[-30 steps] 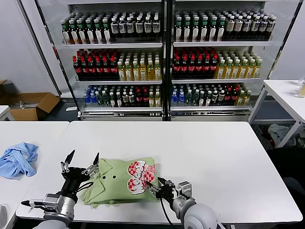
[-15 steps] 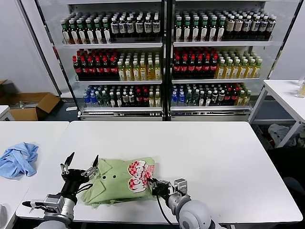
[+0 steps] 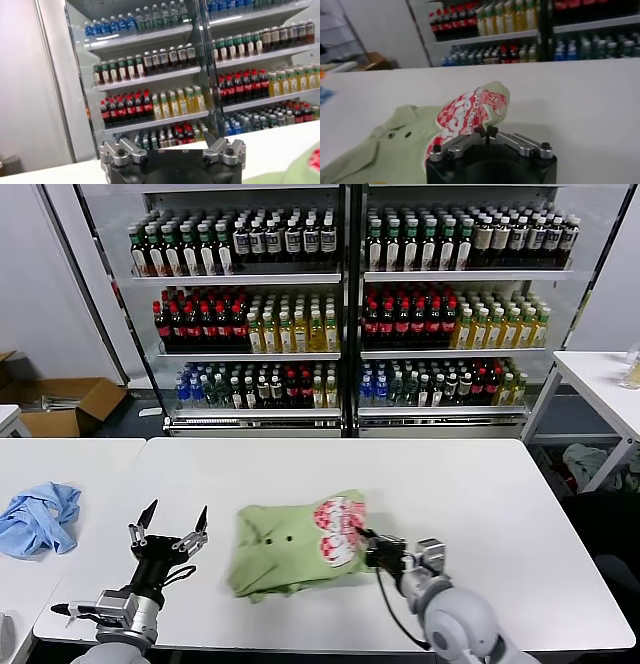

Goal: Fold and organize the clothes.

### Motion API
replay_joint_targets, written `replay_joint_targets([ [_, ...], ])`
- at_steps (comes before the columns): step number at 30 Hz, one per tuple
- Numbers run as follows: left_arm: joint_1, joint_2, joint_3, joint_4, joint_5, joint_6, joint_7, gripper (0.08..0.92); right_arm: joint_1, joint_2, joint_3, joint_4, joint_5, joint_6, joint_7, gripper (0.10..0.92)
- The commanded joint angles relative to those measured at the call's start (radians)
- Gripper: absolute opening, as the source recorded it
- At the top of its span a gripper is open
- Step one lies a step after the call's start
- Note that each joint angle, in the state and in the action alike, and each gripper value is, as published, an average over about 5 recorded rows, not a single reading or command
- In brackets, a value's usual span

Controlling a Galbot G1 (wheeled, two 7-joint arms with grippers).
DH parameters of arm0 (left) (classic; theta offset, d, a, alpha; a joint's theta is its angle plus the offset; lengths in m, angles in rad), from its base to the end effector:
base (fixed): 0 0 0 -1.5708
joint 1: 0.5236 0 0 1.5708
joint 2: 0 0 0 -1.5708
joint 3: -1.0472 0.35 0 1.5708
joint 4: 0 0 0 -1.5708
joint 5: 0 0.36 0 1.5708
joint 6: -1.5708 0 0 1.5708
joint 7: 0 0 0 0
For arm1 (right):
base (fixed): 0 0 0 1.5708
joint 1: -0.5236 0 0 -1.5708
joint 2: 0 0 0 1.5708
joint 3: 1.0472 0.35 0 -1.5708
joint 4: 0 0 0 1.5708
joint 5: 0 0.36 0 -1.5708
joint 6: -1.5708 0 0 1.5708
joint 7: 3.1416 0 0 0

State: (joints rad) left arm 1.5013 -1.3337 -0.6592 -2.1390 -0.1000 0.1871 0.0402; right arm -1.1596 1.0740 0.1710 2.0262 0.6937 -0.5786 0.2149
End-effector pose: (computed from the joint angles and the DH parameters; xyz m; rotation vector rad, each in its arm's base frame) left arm 0.2078 0.0766 -0.2597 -0.0438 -3.0691 -0.2635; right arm 0.2766 0.0068 -0.2543 0.5159 -2.5934 -0.1162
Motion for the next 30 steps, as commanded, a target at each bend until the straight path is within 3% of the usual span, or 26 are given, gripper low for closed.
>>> replay_joint_targets([
  [1, -0.018, -0.003, 0.031, 0.031, 0.016, -0.041, 0.003, 0.823, -0.175, -0.084, 0.185, 0.063, -0.078, 0.02, -0.015, 0.114],
  [5, -0.007, -0.005, 0.029, 0.026, 0.019, -0.043, 0.005, 0.823, -0.177, -0.062, 0.163, 0.102, -0.124, 0.055, -0.021, 0.141],
  [13, -0.01, -0.018, 0.006, 0.026, 0.028, -0.091, 0.021, 0.822, -0.164, -0.049, 0.162, 0.128, -0.333, 0.128, -0.009, 0.361],
  [30, -0.028, -0.018, 0.005, 0.029, 0.043, -0.174, 0.047, 0.823, -0.011, -0.081, 0.209, 0.03, -0.381, 0.22, -0.067, 0.807],
])
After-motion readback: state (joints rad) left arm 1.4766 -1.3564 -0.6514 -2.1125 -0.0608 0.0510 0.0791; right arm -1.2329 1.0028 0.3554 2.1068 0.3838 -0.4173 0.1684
